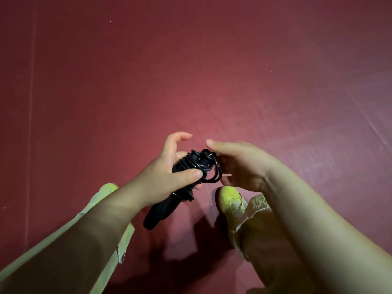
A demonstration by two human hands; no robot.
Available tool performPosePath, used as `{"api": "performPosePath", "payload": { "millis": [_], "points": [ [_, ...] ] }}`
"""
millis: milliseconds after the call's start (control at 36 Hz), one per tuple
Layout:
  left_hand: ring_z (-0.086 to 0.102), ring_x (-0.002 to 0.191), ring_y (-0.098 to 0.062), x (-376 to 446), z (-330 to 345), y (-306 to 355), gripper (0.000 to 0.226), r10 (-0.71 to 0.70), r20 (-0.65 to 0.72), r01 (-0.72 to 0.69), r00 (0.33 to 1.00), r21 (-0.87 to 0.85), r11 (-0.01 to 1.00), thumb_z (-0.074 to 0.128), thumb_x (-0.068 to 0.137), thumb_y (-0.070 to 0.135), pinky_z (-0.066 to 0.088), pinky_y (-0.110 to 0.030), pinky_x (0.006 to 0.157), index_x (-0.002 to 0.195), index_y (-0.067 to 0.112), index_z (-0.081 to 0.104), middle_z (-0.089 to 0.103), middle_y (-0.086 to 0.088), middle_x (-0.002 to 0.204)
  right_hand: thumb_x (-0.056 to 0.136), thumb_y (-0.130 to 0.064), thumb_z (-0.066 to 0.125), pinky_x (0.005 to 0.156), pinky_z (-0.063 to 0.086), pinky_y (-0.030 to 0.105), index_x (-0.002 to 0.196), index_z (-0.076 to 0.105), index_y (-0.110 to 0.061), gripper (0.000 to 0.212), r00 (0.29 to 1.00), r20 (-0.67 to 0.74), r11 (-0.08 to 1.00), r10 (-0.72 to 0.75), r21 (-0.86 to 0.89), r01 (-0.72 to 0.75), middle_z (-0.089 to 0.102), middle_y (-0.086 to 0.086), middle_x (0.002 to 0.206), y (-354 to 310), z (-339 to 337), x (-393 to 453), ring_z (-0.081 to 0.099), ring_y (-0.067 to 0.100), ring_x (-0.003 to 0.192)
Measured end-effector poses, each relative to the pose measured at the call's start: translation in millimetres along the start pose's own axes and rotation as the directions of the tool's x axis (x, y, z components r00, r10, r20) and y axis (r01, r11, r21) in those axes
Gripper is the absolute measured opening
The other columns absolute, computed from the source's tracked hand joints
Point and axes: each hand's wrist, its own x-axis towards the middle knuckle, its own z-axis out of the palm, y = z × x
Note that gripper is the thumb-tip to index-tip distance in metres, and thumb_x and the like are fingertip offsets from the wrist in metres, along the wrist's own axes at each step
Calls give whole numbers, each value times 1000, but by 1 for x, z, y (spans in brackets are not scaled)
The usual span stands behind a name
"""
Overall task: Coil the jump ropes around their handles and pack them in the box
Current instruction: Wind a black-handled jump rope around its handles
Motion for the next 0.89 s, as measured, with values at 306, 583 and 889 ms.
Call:
{"api": "performPosePath", "payload": {
  "millis": [306,583,889],
  "points": [
    [71,74,-23,7,14,10,63,-107,-1,107,994,65,992,66,80,22,58,-37,58,130,37,30,60,-4,101,89,-17,65,61,33,23,68,58,-13,23,830,-462,948,-312,-93,305,46,-18,39,4,-3,8,43,-6,40],
    [64,65,-25,34,75,37,36,-91,-79,65,993,-278,958,67,74,24,56,-42,51,106,11,57,61,-19,88,86,-40,65,71,43,29,93,67,-8,33,833,-447,941,-326,-74,329,52,-5,72,-2,-56,-53,48,13,73],
    [62,84,-12,97,247,74,13,39,-56,-45,998,-109,993,57,92,28,50,-29,81,98,17,60,65,1,90,97,-42,46,76,46,35,92,65,-19,31,765,-599,817,-235,304,489,64,1,90,83,-160,-151,59,17,82]
  ]
}}
